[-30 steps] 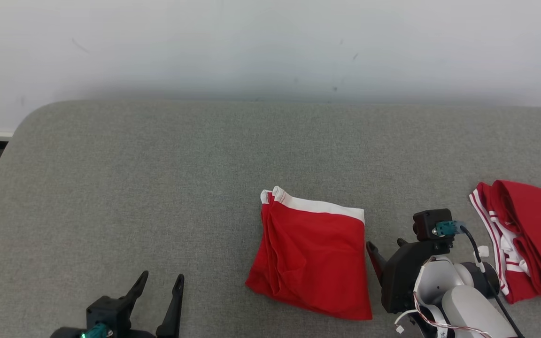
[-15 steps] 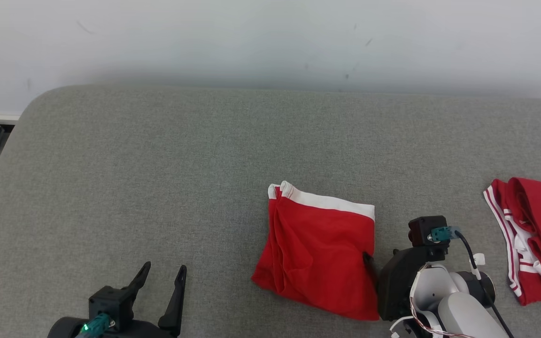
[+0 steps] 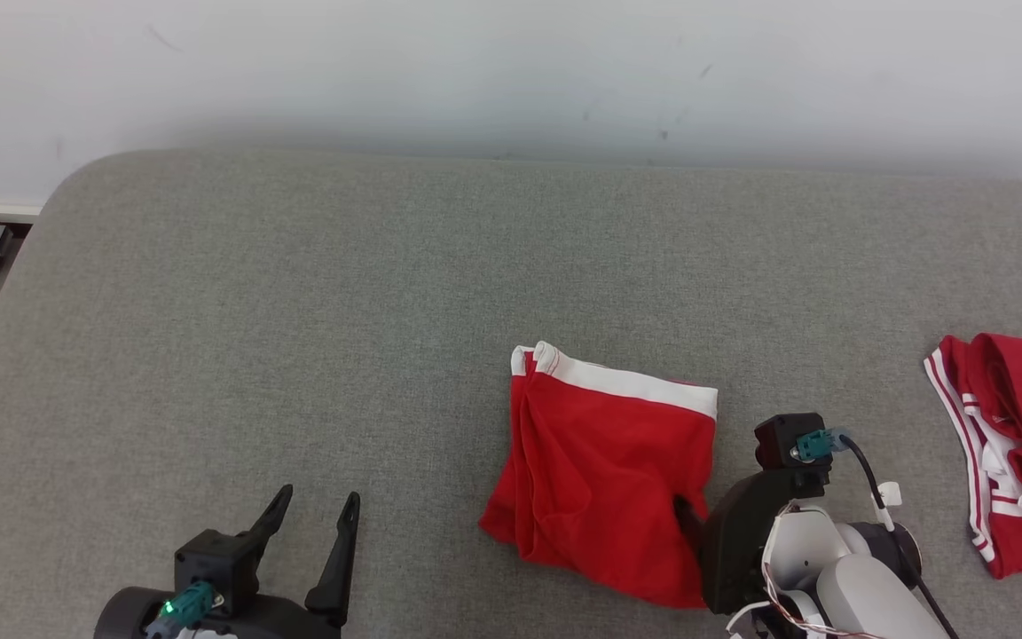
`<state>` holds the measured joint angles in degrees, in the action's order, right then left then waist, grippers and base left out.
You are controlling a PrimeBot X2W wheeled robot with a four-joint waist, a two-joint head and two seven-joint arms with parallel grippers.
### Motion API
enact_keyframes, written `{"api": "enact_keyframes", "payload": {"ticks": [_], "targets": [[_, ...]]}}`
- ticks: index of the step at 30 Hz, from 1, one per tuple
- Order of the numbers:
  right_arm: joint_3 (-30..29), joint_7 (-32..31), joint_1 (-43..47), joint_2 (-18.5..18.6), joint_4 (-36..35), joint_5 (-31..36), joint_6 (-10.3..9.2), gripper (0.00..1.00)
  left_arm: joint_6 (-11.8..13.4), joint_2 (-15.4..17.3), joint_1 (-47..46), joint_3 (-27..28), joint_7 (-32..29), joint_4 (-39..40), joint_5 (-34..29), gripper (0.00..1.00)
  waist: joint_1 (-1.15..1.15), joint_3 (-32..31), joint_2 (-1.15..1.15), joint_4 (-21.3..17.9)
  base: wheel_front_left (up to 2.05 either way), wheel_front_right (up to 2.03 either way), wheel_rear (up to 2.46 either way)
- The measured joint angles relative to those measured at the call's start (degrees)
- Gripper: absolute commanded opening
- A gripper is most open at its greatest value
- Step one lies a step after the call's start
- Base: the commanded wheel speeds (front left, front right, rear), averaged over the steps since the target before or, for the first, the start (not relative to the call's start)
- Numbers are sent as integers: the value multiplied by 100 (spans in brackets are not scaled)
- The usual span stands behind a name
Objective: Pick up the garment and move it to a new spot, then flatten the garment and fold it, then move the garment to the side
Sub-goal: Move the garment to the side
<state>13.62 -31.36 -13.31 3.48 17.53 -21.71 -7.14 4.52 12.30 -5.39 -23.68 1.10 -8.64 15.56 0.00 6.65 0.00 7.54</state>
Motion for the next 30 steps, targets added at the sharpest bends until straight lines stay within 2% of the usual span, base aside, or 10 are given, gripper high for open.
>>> {"api": "enact_keyframes", "payload": {"ticks": [1, 2, 3, 4, 10, 12, 14, 18, 25, 30], "targets": [[1, -29, -8, -1, 22, -18, 0, 98, 0, -1, 0, -2, 0, -4, 1, 100, 0, 4, 0, 6, 0, 0, 0], [3, -47, -21, -1, 49, -38, 0, 84, 0, -1, -1, -4, 0, -8, 0, 100, 0, 6, 0, 13, 0, 0, 0], [3, -47, -21, -1, 49, -38, 0, 56, 0, -1, -1, -4, 0, -8, 0, 100, 0, 6, 0, 13, 0, 0, 0], [2, -48, -30, -1, 67, -38, 0, 42, 0, -1, -3, -7, 0, -13, 0, 100, 0, 9, 0, 20, 0, 0, 0], [-12, -116, -149, -31, 169, -46, 0, 26, -8, -13, -89, -60, 0, -81, 0, 100, 0, 6, 0, 66, 0, 0, 0], [-33, -115, -149, -32, 223, -51, 0, 9, -8, -51, -113, -86, -1, -110, 0, 100, 0, -10, 0, 91, 0, 0, 0], [-35, -111, -164, -33, 250, -56, 0, 0, -8, -58, -112, -86, -1, -114, 0, 100, 0, -26, 0, 110, 0, 0, 0], [-93, -90, -221, -35, 302, 25, 0, 0, -8, -58, -102, -87, 0, -157, 1, 100, 0, -69, 0, 137, 0, 0, 0], [-54, -33, -378, -14, 100, 680, 0, 0, -5, -60, -67, -75, 4, -220, 8, 100, 0, -212, 0, 137, 0, 0, 0], [42, -73, -378, 227, -245, 966, 0, 0, -5, -99, -42, -78, 36, -292, 19, 100, 0, -348, 0, 111, 0, 0, 0]]}}
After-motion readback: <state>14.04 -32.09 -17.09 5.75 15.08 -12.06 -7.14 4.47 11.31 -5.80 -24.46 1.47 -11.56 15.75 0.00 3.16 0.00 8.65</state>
